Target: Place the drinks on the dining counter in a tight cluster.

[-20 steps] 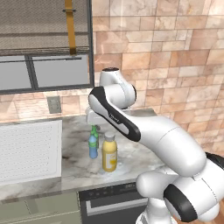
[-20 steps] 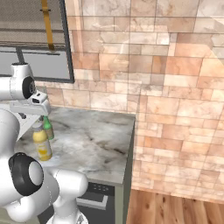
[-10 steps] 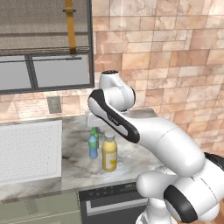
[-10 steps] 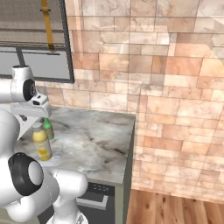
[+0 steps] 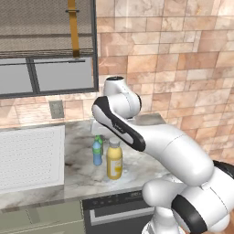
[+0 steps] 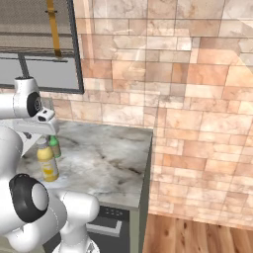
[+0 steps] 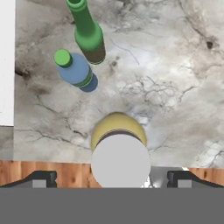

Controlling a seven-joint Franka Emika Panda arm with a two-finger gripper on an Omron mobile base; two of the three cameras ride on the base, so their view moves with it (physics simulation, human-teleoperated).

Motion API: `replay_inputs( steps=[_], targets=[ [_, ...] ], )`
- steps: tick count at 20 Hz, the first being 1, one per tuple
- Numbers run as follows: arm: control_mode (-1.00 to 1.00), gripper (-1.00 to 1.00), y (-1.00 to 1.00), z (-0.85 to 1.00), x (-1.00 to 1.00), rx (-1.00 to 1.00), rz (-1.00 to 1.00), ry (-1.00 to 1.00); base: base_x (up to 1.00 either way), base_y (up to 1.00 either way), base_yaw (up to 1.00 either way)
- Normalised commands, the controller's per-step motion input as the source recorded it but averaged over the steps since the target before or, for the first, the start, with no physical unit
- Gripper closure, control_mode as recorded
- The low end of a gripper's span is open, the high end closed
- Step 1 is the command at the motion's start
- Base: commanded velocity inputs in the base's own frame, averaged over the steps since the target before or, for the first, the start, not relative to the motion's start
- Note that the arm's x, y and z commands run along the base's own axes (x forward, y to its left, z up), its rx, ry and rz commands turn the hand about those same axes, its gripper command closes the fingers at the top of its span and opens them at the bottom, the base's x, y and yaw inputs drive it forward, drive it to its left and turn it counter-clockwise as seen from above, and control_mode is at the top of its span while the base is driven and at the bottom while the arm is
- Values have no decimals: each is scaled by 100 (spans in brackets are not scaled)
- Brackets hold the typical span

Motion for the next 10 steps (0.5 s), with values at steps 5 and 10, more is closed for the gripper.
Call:
replay_inputs(
  steps=[5,10],
  targets=[
    [-100,-100,-3,-4,0,0,0,0,0,0,0],
    [-100,-100,-1,-2,0,0,0,0,0,0,0]
  ],
)
